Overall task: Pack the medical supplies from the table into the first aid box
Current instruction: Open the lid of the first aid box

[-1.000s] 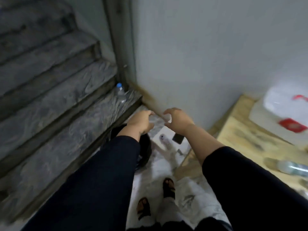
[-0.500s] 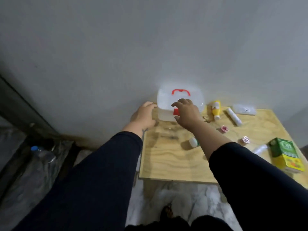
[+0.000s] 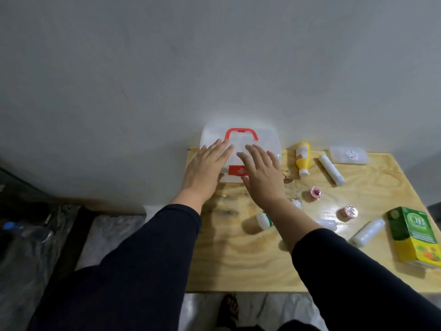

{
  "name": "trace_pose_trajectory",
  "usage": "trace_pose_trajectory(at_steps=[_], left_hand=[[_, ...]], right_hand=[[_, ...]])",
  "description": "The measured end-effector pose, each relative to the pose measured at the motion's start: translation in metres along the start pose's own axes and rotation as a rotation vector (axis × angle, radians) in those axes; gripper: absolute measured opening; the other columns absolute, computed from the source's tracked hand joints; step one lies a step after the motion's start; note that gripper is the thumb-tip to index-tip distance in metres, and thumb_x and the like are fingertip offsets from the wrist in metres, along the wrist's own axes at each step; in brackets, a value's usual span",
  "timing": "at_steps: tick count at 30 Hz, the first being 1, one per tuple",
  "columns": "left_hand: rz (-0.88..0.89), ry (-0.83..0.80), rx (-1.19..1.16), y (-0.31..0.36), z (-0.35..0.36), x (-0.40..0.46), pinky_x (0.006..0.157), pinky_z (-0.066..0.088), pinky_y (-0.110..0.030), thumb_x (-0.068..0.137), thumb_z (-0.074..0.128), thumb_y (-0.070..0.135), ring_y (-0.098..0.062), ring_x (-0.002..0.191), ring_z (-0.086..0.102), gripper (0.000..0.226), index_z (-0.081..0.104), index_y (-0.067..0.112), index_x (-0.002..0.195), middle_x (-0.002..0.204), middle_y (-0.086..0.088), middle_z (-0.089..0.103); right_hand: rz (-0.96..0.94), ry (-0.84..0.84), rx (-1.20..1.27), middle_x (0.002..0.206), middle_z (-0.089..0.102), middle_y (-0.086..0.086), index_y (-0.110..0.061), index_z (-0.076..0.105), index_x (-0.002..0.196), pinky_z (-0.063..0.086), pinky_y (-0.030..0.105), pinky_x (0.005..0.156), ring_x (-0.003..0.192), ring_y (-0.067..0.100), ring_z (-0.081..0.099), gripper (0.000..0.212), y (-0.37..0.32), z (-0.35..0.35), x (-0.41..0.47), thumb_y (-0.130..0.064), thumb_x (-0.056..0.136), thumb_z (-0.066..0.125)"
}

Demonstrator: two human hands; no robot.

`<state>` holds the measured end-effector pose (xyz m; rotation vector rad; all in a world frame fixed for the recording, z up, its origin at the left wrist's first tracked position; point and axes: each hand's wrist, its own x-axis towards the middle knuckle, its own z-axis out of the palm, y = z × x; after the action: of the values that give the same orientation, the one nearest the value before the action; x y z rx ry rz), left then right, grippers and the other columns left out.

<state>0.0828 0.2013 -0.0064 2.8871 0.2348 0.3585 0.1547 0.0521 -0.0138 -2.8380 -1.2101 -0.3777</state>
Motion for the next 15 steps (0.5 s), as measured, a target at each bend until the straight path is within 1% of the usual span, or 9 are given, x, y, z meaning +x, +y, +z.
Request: trace_pose_trajectory(at_steps=[3,6,9,12,15], left_hand=[[0.001,0.043,-0.004,-0.0013,0.0050,0.0013,0.116,0.002,-0.026,0.096,0.055,0.007,-0.013,0.150,0.012,0.068,0.021,0.024,0.153,0.161,0.006,0.018],[-0.006,0.045,0.005,-0.0028,0.0047,0.0019,0.116,0.005,-0.026,0.096,0.055,0.007,-0.012,0.149,0.014,0.067,0.022,0.026,0.152,0.161,0.007,0.021],[0.000,0.056,0.006,-0.0028,0.0041,0.0028,0.115,0.004,-0.024,0.097,0.054,0.006,-0.011,0.149,0.016,0.066,0.023,0.026,0.152,0.160,0.008,0.021],[0.015,0.062,0.003,-0.0035,0.0025,0.0041,0.116,0.007,-0.025,0.097,0.053,0.006,-0.012,0.149,0.017,0.065,0.023,0.026,0.152,0.160,0.007,0.022],[0.029,0.045,0.001,-0.0050,0.0011,0.0045,0.118,0.010,-0.026,0.096,0.053,0.003,-0.011,0.148,0.018,0.066,0.024,0.025,0.152,0.160,0.007,0.023]], right_hand=[[-0.006,0.026,-0.053,0.139,0.053,0.010,-0.019,0.043,0.131,0.037,0.048,0.109,0.131,0.030,0.047,0.063,0.0003,0.0052,0.0005,-0.028,0.077,0.074],[-0.009,-0.003,-0.109,0.137,0.054,0.008,-0.019,0.042,0.131,0.041,0.046,0.106,0.129,0.029,0.049,0.068,-0.0012,0.0031,0.0028,-0.032,0.073,0.076],[-0.005,-0.022,-0.158,0.136,0.055,0.008,-0.017,0.041,0.130,0.043,0.046,0.104,0.128,0.028,0.050,0.072,-0.0039,0.0005,0.0031,-0.033,0.070,0.077],[-0.012,-0.008,-0.182,0.139,0.053,0.011,-0.012,0.046,0.133,0.041,0.050,0.105,0.131,0.031,0.048,0.070,-0.0072,0.0005,-0.0012,-0.033,0.072,0.072],[-0.015,0.011,-0.126,0.142,0.050,0.016,-0.009,0.047,0.134,0.039,0.053,0.106,0.133,0.033,0.045,0.065,-0.0089,-0.0028,-0.0063,-0.031,0.076,0.066]])
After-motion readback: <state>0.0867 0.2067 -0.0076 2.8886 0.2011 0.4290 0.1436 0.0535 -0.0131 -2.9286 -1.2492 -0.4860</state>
